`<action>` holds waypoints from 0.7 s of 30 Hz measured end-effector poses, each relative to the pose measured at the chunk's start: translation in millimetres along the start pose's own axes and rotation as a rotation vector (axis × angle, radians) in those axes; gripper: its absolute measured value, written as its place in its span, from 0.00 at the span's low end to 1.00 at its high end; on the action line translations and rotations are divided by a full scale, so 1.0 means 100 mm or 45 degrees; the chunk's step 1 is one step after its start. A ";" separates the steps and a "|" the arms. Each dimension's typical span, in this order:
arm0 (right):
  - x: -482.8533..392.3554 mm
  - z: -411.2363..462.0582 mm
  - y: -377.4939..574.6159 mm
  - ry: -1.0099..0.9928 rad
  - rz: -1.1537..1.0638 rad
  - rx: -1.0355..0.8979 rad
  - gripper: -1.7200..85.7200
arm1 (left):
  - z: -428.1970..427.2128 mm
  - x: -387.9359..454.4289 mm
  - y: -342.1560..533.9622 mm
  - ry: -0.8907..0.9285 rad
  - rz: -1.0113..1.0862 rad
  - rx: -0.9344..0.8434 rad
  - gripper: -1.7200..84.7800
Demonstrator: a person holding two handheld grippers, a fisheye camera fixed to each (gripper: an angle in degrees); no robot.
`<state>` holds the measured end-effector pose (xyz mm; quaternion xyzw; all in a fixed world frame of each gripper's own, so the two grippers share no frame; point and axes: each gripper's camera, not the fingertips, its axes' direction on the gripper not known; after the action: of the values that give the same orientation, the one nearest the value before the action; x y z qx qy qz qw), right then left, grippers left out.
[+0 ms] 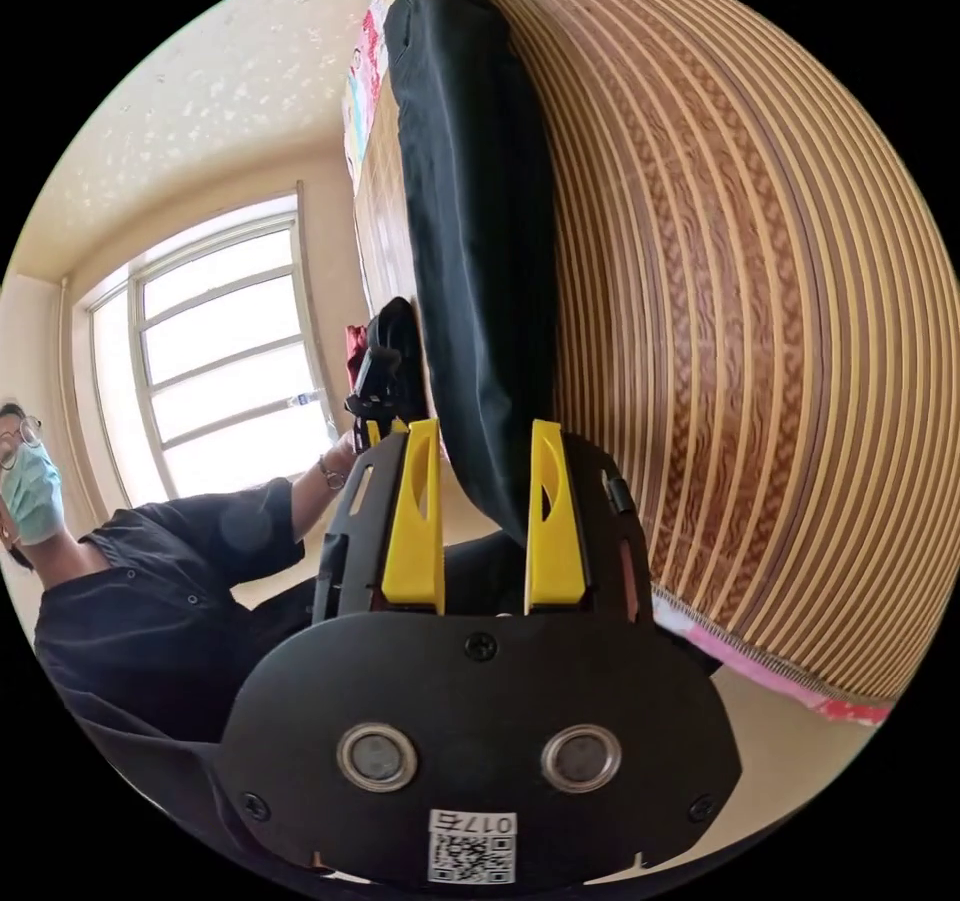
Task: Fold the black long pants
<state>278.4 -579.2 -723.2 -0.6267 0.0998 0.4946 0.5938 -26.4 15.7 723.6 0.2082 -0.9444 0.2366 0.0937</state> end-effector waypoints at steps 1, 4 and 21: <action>-0.04 0.06 -0.05 0.033 -0.007 -0.007 0.17 | -0.11 0.04 0.00 -0.032 0.013 0.050 0.16; -0.09 0.21 -0.08 0.087 -0.004 0.018 0.17 | -0.54 0.21 -0.03 -0.255 0.021 0.314 0.17; -0.25 1.43 -0.10 -0.141 -0.017 0.099 0.12 | 1.02 -0.41 -1.27 -0.246 -0.003 0.676 0.10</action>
<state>201.4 -467.4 -670.7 -0.5756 0.0816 0.5202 0.6256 57.7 -121.3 674.9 0.2480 -0.8537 0.4546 -0.0542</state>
